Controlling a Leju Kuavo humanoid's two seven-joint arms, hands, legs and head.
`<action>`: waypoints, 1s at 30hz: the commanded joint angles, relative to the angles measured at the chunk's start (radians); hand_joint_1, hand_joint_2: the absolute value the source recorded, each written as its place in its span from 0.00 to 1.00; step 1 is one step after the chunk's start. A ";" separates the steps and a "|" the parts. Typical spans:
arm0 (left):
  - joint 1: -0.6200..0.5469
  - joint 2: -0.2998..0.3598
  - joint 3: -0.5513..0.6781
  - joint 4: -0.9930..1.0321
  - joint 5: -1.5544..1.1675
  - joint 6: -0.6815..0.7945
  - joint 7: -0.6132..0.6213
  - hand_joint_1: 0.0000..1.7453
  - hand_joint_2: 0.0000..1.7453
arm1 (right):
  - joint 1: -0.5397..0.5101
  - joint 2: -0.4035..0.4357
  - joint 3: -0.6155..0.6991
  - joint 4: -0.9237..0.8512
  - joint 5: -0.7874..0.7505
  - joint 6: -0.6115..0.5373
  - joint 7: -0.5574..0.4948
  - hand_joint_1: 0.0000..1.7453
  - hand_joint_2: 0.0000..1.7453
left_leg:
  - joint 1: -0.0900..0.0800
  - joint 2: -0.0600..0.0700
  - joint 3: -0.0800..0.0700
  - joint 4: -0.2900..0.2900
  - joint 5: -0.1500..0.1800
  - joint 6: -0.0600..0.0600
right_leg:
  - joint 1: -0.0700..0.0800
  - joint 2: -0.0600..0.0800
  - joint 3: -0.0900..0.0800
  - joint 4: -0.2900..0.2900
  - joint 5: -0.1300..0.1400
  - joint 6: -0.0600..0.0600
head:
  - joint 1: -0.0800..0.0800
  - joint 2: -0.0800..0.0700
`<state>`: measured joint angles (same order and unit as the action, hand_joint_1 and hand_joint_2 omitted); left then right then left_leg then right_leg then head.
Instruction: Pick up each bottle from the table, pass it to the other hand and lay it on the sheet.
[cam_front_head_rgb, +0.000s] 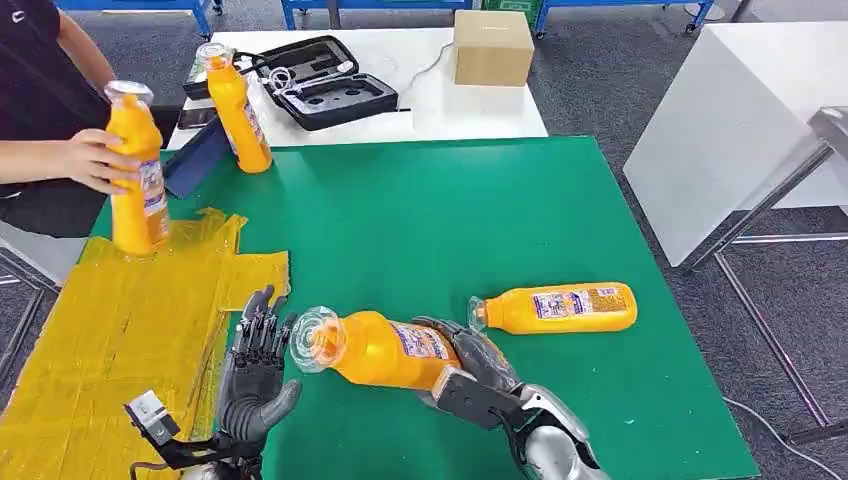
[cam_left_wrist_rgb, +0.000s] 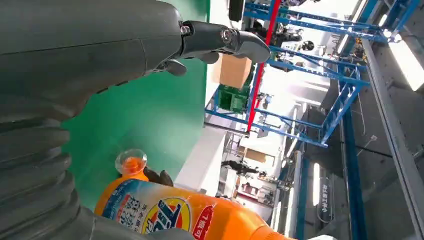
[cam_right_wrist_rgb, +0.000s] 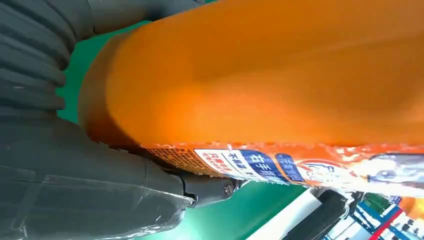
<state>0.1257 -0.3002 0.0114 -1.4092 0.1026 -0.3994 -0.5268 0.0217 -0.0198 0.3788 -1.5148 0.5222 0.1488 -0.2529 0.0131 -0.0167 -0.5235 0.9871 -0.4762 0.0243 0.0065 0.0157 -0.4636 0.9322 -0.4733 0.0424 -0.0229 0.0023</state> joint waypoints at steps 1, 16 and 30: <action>-0.035 0.009 -0.016 0.065 -0.001 -0.004 -0.002 0.00 1.00 | -0.088 0.019 0.046 0.080 -0.009 0.008 -0.009 1.00 1.00 | -0.001 0.003 -0.001 -0.001 0.001 0.000 | -0.001 0.001 -0.001 0.000 0.001 0.000 | 0.000 0.000; -0.037 0.043 -0.092 0.075 -0.037 -0.019 -0.040 0.00 1.00 | -0.179 0.013 0.057 0.128 -0.054 -0.009 -0.004 1.00 1.00 | -0.001 0.003 -0.001 -0.001 0.001 0.000 | -0.001 0.001 -0.002 0.001 0.001 0.000 | 0.000 0.000; -0.062 0.059 -0.091 0.103 -0.029 -0.022 -0.049 0.00 1.00 | -0.381 0.047 0.136 0.290 -0.059 0.013 0.042 1.00 1.00 | -0.002 0.004 -0.001 -0.001 0.002 -0.001 | -0.002 0.002 -0.004 0.003 0.001 0.000 | 0.000 0.000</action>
<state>0.1104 -0.2854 -0.0702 -1.3844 0.0687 -0.4200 -0.5722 -0.2159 0.0034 0.4402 -1.3989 0.4677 0.1545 -0.2285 0.0118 -0.0177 -0.5251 0.9872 -0.4744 0.0242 0.0054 0.0150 -0.4657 0.9346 -0.4732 0.0424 -0.0229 0.0023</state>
